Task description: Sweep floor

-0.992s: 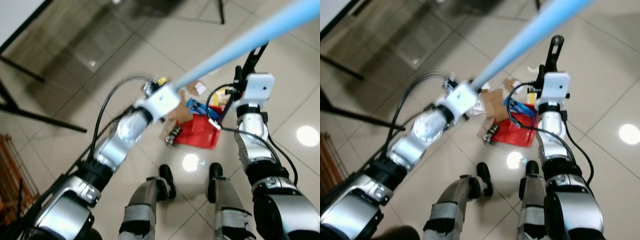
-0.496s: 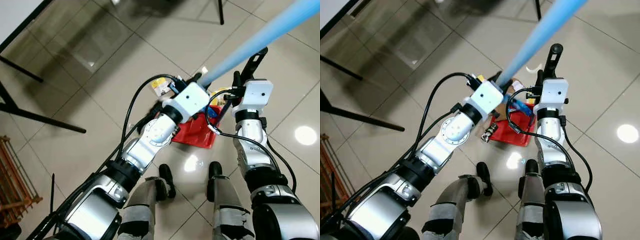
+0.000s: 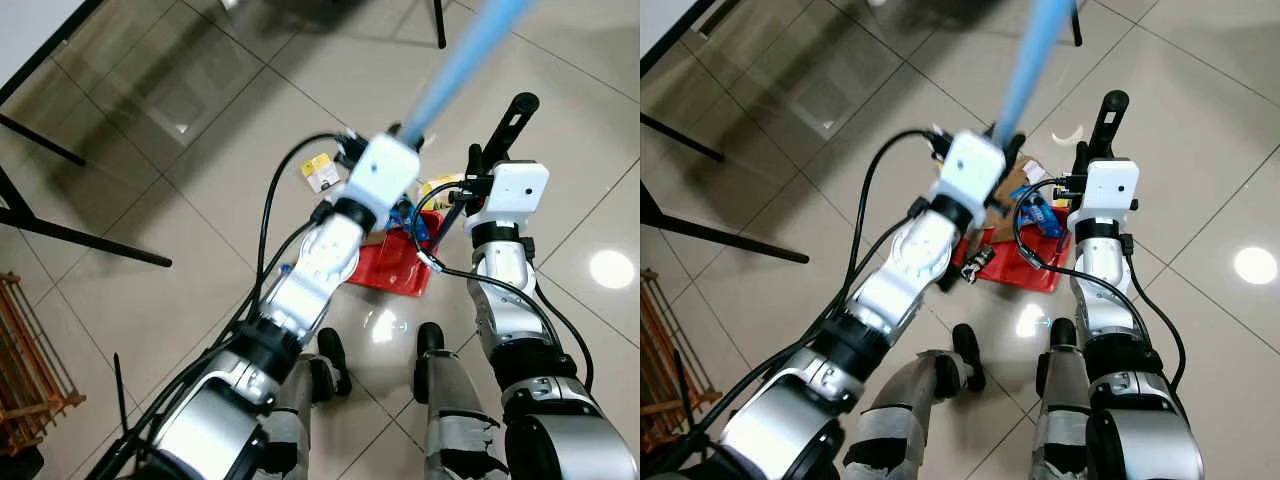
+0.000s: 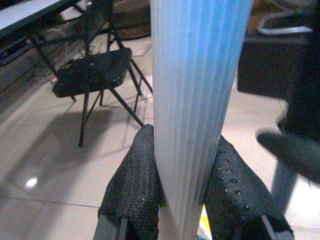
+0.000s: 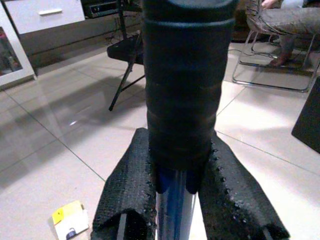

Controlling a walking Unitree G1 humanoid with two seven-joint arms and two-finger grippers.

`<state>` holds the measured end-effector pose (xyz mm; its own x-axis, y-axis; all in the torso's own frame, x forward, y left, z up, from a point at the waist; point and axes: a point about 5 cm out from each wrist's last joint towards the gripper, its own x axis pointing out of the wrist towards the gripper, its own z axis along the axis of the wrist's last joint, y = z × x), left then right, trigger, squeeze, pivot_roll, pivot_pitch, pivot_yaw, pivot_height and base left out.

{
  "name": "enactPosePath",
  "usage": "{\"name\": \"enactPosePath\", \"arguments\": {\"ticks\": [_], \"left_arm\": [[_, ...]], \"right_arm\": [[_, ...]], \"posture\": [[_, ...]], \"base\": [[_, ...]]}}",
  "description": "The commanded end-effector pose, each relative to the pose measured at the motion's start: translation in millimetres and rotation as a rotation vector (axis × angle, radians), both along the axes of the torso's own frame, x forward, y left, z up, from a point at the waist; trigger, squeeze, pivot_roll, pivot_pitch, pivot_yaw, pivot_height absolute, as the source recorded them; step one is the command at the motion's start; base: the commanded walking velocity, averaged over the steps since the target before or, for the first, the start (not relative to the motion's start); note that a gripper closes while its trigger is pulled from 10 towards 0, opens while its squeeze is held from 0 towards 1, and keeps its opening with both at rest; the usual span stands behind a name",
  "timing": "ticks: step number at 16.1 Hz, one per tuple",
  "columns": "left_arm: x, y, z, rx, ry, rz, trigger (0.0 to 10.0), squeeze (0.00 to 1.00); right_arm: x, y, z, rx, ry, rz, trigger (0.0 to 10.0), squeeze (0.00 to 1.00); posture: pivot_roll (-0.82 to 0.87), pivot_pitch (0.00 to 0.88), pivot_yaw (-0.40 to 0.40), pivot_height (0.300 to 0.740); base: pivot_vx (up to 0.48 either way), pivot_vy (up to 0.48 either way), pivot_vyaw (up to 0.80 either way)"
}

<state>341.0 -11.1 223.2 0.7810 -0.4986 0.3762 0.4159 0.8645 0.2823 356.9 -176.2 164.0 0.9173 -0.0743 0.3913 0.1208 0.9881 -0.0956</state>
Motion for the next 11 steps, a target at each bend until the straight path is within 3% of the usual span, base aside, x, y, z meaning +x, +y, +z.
{"name": "enactPosePath", "arguments": {"ticks": [1, 4, 11], "left_arm": [[-4.5, -3.4, 13, -0.105, 0.016, -0.041, 10.0, 0.00], [-12.1, -8.5, 30, -0.234, 0.058, -0.114, 10.0, 0.00], [-17.7, -6.5, 81, -0.389, 0.004, -0.179, 10.0, 0.00]], "right_arm": [[-4.4, 4.6, -22, 0.033, 0.093, 0.005, 10.0, 0.00], [-3.7, 8.3, -22, 0.043, 0.092, 0.010, 10.0, 0.00], [-7.2, 24.8, -29, 0.072, 0.108, 0.062, 10.0, 0.00]], "posture": [[0.07, 0.638, 0.272, 0.740], [0.08, 0.634, 0.275, 0.740], [0.09, 0.612, 0.274, 0.740]], "base": [[0.000, 0.000, 0.00], [0.000, 0.000, 0.00], [0.000, 0.000, 0.00]]}}
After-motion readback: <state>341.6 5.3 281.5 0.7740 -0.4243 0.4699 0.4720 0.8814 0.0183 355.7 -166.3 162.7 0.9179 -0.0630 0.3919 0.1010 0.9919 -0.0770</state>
